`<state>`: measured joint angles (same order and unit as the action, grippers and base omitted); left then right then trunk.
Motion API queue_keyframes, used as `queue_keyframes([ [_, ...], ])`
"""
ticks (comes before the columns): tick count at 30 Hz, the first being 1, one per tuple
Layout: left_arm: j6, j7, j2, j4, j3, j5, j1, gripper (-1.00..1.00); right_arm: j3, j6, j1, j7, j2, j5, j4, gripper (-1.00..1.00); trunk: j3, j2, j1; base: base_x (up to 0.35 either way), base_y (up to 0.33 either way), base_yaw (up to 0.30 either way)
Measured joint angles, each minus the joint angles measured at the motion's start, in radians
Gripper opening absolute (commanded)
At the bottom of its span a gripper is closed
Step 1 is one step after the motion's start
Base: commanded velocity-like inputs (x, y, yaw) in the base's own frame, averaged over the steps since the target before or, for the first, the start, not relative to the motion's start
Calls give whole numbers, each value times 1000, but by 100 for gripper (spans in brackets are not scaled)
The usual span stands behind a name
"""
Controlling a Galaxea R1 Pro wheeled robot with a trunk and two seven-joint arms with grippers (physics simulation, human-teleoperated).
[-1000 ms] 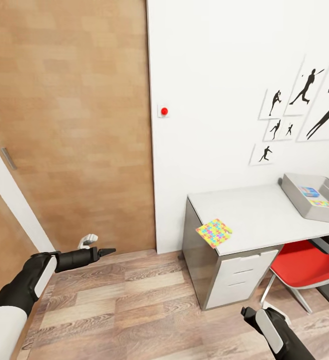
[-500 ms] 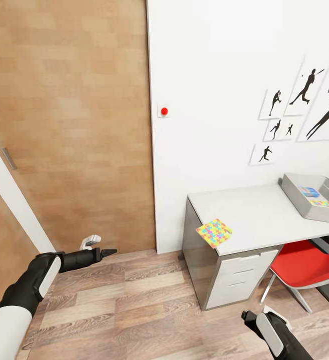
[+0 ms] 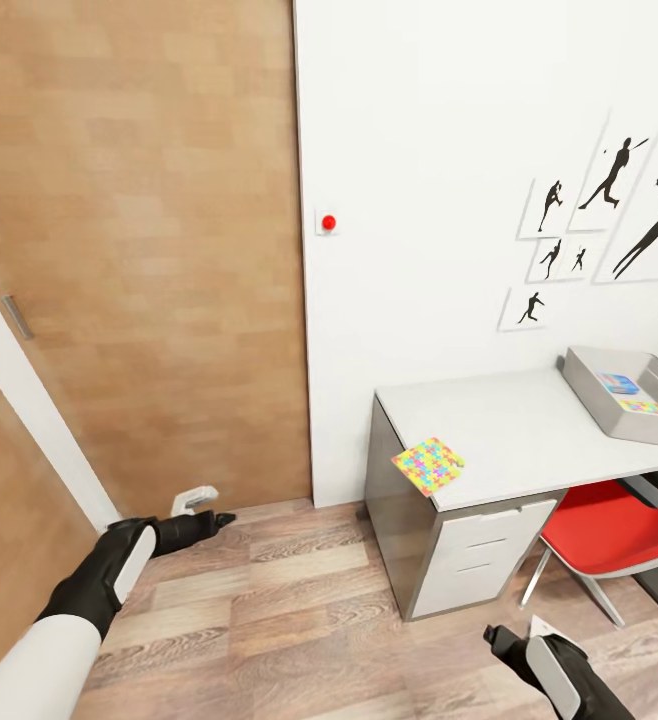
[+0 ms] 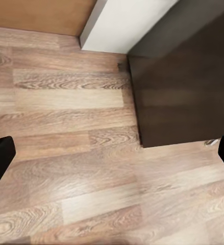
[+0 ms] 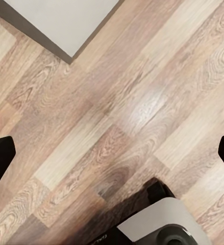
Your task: Put all the toys in the child's room - the three board games (two on the bed and one on the table), the two jigsaw puzzles on the table, and the tennis ball on the table - inside the toy box on the table in the child's room.
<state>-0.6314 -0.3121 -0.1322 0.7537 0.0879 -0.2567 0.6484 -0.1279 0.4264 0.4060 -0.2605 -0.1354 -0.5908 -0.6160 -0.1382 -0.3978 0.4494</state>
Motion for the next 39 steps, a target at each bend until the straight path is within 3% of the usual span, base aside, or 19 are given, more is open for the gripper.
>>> queue_keyframes([
  [10, 9, 16, 15, -3, 0, -2, 0, 100, -2, -13, -1, 40, -4, 0, 4, 100, 0, 0, 0, 0, 0, 0],
  [21, 45, 28, 17, -4, 0, 0, 0, 100, -2, -19, -29, 216, -68, -2, 9, 100, 0, 0, 0, 91, -63, 0],
  [36, 57, 41, 32, -4, -3, 2, 0, 100, -1, -17, -35, 270, -87, -9, 8, 100, 0, 0, 0, 48, -39, 0],
  [39, 57, 41, 32, -4, -12, 2, 0, 100, -1, -12, -46, 306, -105, -11, 0, 100, 0, 0, 0, 0, 0, 0],
])
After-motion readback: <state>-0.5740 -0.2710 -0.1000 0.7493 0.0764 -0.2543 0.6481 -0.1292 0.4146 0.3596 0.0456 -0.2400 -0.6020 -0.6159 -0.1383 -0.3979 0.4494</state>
